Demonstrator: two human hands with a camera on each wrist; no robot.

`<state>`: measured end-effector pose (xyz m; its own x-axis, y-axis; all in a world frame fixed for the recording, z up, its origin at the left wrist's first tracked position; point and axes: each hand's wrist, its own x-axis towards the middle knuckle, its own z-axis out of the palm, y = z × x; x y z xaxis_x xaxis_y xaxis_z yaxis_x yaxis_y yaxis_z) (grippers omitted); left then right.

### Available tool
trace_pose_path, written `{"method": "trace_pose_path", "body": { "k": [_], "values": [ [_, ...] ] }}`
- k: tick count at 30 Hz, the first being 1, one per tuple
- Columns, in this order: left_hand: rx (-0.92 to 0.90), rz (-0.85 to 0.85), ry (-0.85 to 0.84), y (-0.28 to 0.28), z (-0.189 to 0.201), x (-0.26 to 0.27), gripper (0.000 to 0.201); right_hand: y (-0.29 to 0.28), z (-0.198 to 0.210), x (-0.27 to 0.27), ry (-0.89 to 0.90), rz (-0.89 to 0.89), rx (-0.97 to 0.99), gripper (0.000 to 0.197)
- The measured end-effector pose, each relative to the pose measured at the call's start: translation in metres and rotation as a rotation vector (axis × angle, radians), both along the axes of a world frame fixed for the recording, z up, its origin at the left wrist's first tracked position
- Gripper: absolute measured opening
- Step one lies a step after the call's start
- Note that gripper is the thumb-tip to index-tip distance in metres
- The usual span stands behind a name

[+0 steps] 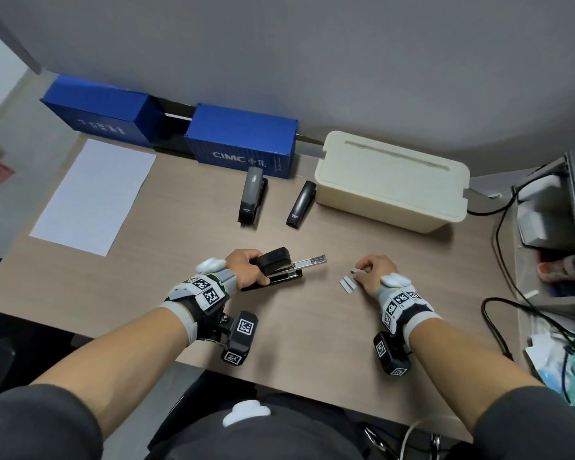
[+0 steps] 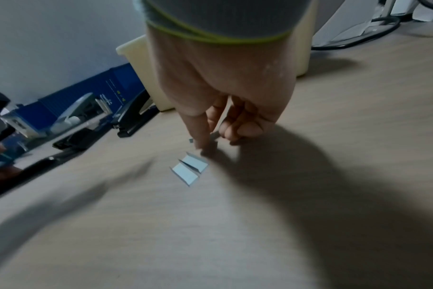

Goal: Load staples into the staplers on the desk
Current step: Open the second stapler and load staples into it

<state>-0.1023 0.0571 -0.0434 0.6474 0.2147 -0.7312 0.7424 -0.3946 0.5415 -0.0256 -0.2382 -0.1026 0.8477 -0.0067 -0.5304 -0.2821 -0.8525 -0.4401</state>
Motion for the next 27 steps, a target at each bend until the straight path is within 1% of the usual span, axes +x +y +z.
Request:
{"method": "trace_pose_path", "body": {
  "k": [2,5,7,10,16,21,27],
  "values": [
    [0.019,-0.025,-0.005,0.001,0.001,0.001,0.029,0.003,0.008,0.0,0.016,-0.02,0.055,0.009],
    [0.035,-0.069,-0.017,0.0,0.003,0.004,0.029,0.015,0.026,0.0,-0.032,-0.02,0.166,0.009],
    [0.04,-0.092,-0.035,-0.001,0.006,0.007,0.029,0.024,0.039,0.003,-0.074,0.035,0.221,0.012],
    [0.056,-0.125,-0.059,-0.003,0.013,0.008,0.028,0.038,0.059,0.006,-0.079,0.154,0.28,0.016],
    [0.05,-0.147,-0.084,-0.003,0.024,0.01,0.03,0.053,0.075,0.005,-0.146,0.282,0.267,0.019],
    [0.06,-0.162,-0.105,0.001,0.031,0.008,0.029,0.062,0.078,0.003,-0.19,0.406,0.163,0.018],
    [0.074,-0.163,-0.11,0.004,0.033,0.004,0.028,0.066,0.075,-0.001,-0.218,0.456,0.097,0.018]
  ]
}}
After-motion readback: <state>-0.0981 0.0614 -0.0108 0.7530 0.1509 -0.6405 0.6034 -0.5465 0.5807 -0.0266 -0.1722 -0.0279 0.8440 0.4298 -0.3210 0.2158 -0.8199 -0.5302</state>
